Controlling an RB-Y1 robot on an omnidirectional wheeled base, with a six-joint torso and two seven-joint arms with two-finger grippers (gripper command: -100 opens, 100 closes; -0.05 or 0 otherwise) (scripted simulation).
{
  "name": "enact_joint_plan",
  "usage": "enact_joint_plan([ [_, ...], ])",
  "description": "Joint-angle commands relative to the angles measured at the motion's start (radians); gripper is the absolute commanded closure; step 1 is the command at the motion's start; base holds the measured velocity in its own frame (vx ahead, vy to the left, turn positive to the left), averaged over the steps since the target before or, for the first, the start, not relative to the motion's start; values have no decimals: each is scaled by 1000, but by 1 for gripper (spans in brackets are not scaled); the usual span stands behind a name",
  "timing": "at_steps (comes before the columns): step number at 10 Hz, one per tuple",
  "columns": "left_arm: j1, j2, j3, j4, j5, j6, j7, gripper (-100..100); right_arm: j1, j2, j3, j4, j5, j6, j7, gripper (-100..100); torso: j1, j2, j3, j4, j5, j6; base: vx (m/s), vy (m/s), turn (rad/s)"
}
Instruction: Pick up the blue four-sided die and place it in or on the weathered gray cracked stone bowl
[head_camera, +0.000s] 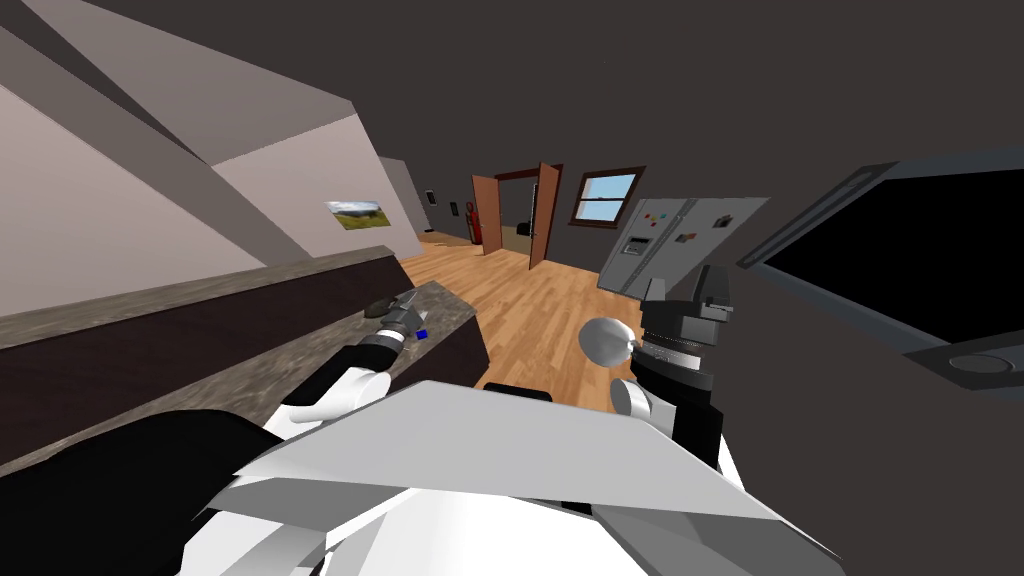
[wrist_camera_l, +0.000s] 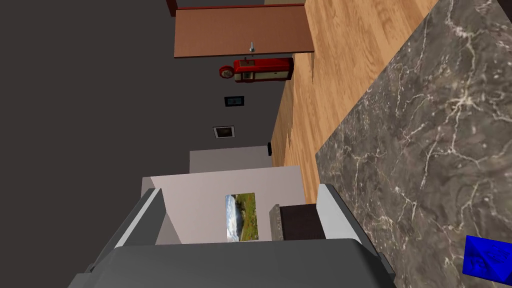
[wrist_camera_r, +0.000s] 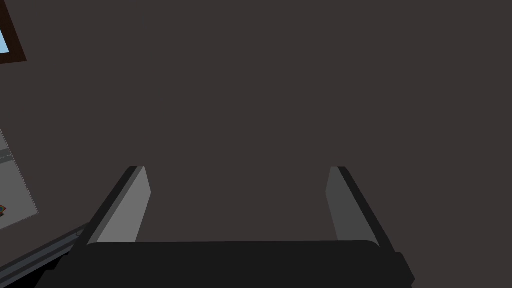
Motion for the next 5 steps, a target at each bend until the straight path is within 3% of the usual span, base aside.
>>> enact_joint_plan([
  [1,0,4,7,5,8,43,1,-100,0,0,0,0,0,0,0,0,0,0,0,0,0,0,52,-23,0],
  [4,32,29,47,12,55,127,13,-100,0,0,0,0,0,0,0,0,0,-1,-1,0,0,0,78,-29,-4],
  [5,32,29,47,12,55,158,13,-100,0,0,0,0,0,0,0,0,0,-2,-1,-1,0,0,78,-14,1],
])
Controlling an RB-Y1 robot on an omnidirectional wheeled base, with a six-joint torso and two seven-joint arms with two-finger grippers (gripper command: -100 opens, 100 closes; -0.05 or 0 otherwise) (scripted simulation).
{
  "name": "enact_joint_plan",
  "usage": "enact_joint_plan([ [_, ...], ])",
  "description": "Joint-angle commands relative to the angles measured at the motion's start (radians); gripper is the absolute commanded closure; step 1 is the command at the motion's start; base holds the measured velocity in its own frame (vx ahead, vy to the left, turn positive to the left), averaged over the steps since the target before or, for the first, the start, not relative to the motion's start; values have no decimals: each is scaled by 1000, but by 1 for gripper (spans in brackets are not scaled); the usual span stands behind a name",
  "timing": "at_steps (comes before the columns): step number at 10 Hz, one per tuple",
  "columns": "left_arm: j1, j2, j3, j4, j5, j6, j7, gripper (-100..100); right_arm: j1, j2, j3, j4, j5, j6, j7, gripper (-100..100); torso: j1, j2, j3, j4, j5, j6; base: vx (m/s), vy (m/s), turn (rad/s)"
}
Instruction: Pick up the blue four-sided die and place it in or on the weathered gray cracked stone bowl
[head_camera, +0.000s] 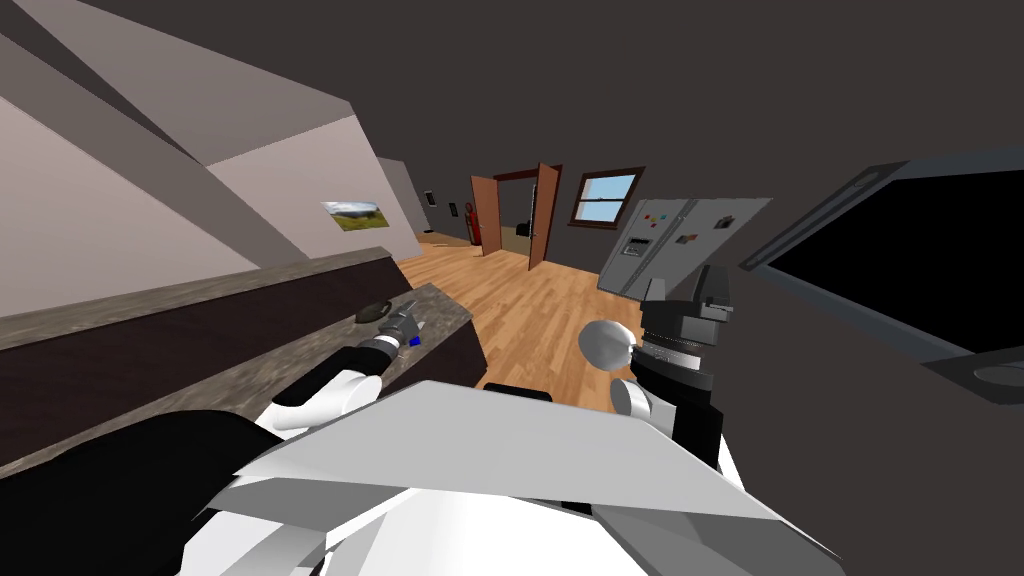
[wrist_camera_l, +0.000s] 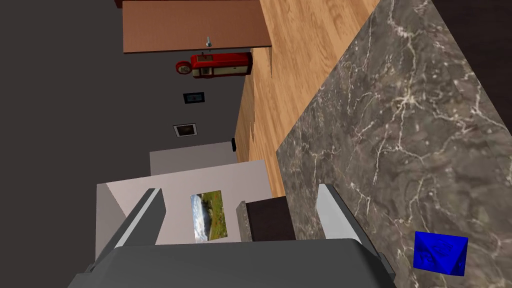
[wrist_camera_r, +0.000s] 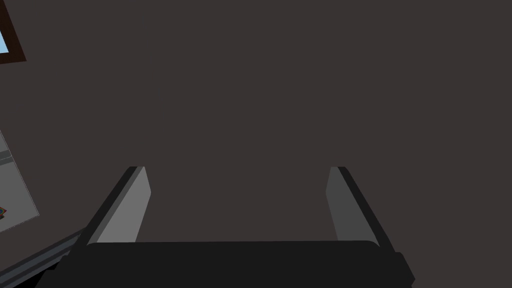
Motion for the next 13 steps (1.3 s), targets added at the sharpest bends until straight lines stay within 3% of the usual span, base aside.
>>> enact_joint_plan([
  [1,16,19,25,10,29,50,10,-100,0,0,0,0,0,0,0,0,0,0,0,0,0,0,83,-17,0],
  [2,16,19,25,10,29,78,10,-100,0,0,0,0,0,0,0,0,0,0,0,0,0,0,72,-18,2],
  [3,33,34,46,18,53,111,19,-100,0,0,0,0,0,0,0,0,0,0,0,0,0,0,90,-22,2],
  [4,33,34,46,18,53,130,19,-100,0,0,0,0,0,0,0,0,0,0,0,0,0,0,76,-13,8],
  [13,126,116,144,81,177,389,80,-100,0,0,0,0,0,0,0,0,1,0,0,0,0,0,86,-5,9],
])
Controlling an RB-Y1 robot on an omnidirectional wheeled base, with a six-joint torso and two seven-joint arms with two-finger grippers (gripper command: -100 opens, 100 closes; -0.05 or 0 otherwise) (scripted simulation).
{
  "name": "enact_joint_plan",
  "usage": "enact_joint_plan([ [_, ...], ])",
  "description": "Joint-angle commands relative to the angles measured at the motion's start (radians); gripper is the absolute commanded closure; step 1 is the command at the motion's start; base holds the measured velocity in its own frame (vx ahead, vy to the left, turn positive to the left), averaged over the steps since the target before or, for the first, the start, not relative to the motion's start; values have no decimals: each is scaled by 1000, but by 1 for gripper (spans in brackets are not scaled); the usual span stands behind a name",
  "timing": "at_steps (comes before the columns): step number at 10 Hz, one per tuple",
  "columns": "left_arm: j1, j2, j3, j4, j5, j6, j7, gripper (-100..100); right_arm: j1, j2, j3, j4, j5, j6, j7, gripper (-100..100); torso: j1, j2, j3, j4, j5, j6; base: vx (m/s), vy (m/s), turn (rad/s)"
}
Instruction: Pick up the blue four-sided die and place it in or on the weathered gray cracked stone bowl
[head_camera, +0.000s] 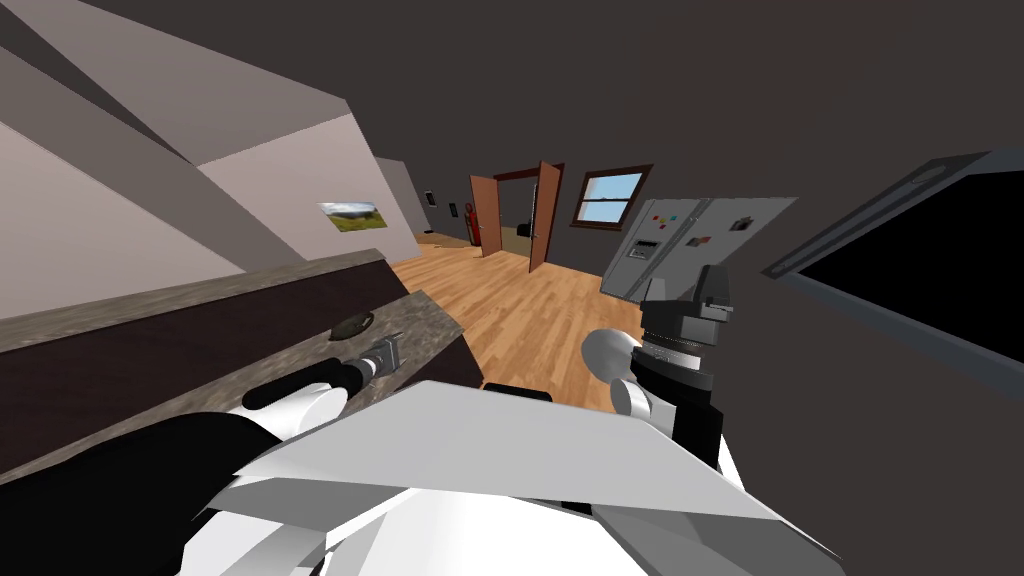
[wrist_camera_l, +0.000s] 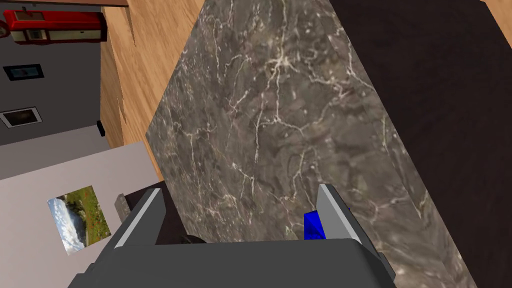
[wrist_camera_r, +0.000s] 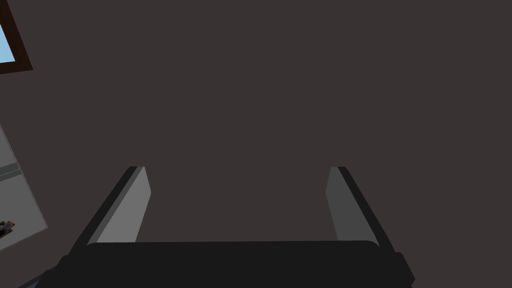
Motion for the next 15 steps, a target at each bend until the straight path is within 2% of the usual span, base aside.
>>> enact_joint_plan([
  [1,13,8,12,1,14,35,8,-100,0,0,0,0,0,0,0,0,0,0,0,0,0,0,76,-5,11],
  [2,32,25,31,16,38,69,22,-100,0,0,0,0,0,0,0,0,0,1,0,0,0,0,82,2,16],
  [5,50,41,50,31,61,129,36,-100,0,0,0,0,0,0,0,0,0,0,0,0,0,0,79,-5,13],
  [7,85,71,85,60,105,201,62,-100,0,0,0,0,0,0,0,0,0,1,1,0,0,0,93,10,21],
  [8,85,71,85,60,105,215,62,-100,0,0,0,0,0,0,0,0,1,-1,0,0,0,0,99,18,11],
  [10,117,99,116,87,145,281,87,-100,0,0,0,0,0,0,0,0,0,-1,0,0,0,0,111,2,22],
  [11,117,99,116,87,145,292,87,-100,0,0,0,0,0,0,0,0,1,-1,-1,0,0,0,88,4,8],
  [15,168,145,159,132,206,409,124,-100,0,0,0,0,0,0,0,0,1,-1,-1,0,0,0,99,8,18],
])
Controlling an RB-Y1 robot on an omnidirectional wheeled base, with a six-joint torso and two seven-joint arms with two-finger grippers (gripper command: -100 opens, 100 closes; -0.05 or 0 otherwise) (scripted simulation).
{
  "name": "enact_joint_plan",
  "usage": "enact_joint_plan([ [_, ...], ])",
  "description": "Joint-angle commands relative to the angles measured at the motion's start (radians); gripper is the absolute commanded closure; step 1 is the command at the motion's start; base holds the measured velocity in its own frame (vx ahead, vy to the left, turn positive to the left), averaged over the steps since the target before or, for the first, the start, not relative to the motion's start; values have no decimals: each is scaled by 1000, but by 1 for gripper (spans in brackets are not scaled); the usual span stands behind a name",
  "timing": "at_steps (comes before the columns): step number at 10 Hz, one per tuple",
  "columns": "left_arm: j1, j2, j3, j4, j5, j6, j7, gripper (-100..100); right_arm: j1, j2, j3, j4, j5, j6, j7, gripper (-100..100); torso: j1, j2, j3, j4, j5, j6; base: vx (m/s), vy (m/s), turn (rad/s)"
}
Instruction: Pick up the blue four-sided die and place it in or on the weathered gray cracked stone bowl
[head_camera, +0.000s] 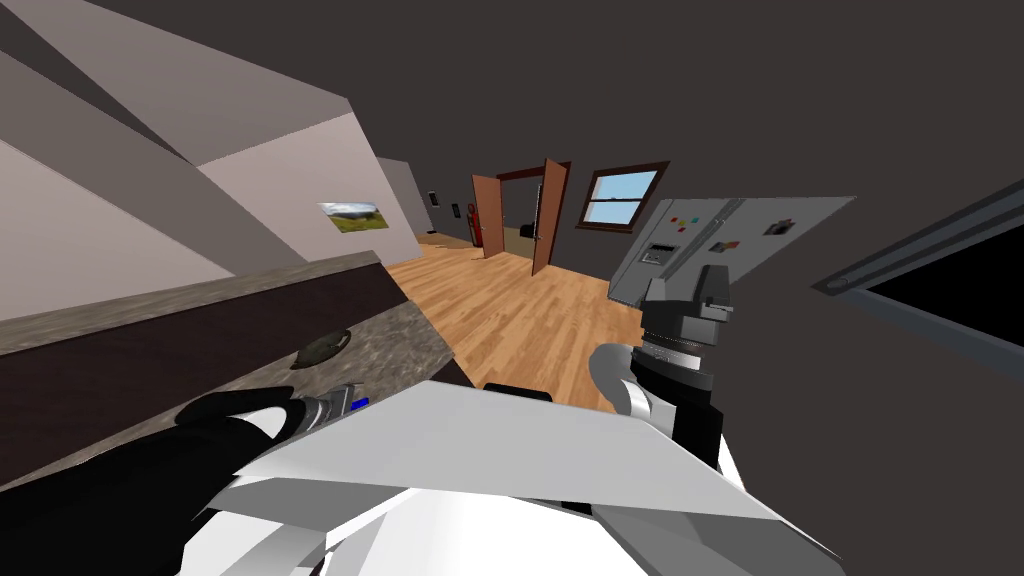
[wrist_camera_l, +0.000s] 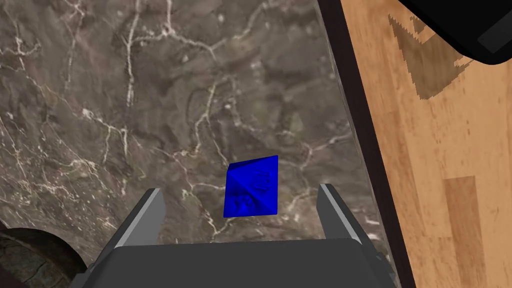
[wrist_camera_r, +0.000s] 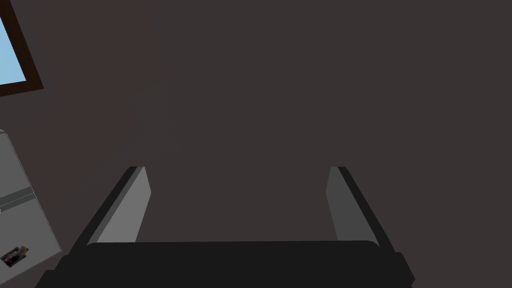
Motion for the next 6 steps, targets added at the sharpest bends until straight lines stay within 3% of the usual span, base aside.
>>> enact_joint_plan([
  [1,20,13,14,9,21,40,14,-100,0,0,0,0,0,0,0,0,0,0,0,0,0,0,79,1,12],
  [3,33,26,22,23,37,70,23,-100,0,0,0,0,0,0,0,0,0,2,1,0,0,0,67,8,9],
  [4,26,25,21,21,33,59,20,-100,0,0,0,0,0,0,0,0,0,2,1,1,0,0,27,1,2],
  [5,27,26,22,22,34,63,21,0,0,0,0,0,0,0,0,0,0,4,2,1,0,0,5,1,-1],
  [6,9,21,4,58,18,44,12,-100,0,0,0,0,0,0,0,0,0,6,3,1,0,0,-4,-3,-60],
])
